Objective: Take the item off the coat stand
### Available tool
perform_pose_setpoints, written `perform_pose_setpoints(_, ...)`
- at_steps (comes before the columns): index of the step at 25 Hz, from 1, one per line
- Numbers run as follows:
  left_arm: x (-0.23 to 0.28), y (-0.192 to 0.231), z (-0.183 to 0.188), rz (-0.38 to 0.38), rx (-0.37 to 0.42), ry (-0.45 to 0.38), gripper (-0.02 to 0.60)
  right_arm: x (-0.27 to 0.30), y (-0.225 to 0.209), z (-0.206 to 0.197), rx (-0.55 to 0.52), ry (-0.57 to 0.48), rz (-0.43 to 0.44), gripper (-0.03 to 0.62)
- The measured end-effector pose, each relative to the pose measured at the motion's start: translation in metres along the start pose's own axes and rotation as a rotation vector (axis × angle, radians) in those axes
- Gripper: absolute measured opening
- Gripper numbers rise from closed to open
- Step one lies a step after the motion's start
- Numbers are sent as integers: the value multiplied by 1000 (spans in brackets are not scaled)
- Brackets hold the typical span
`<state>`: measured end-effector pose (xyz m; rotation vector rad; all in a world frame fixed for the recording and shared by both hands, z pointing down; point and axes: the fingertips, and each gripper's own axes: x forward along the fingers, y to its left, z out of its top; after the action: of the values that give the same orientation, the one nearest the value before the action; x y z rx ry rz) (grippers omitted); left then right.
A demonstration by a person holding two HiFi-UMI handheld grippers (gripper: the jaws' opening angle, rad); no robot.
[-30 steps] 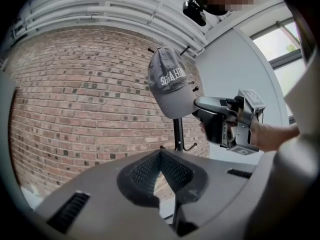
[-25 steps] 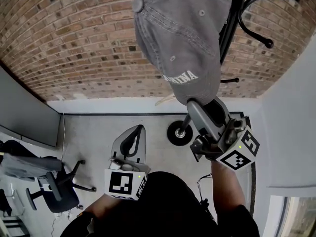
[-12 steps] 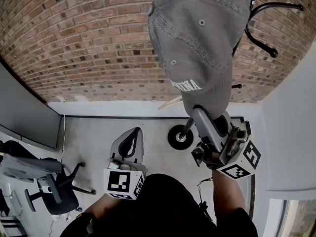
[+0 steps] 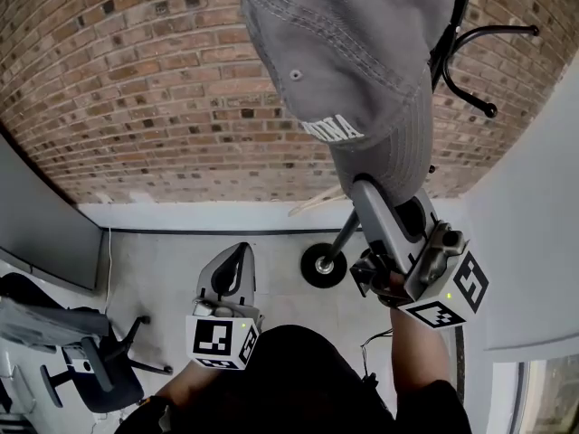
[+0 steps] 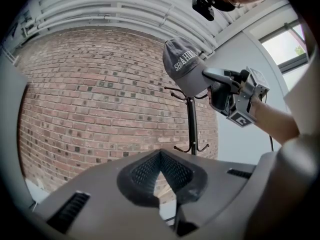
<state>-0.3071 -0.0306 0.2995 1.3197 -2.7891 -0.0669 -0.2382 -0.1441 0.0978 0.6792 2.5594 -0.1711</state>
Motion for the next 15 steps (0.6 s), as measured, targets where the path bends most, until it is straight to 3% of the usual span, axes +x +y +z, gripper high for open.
perform_pose_setpoints(3,-8,16,1,8,-13,-13,25,22,13,-4,-26,27,20,31)
perform_pose_setpoints(6,-18,33,-1,18,-26,-12,25,36,29,-22,17,50,31,31)
perform_pose_setpoints(15,-46,76,-29,-28,-45,57,25,24,70,-120,327,97,-73,31)
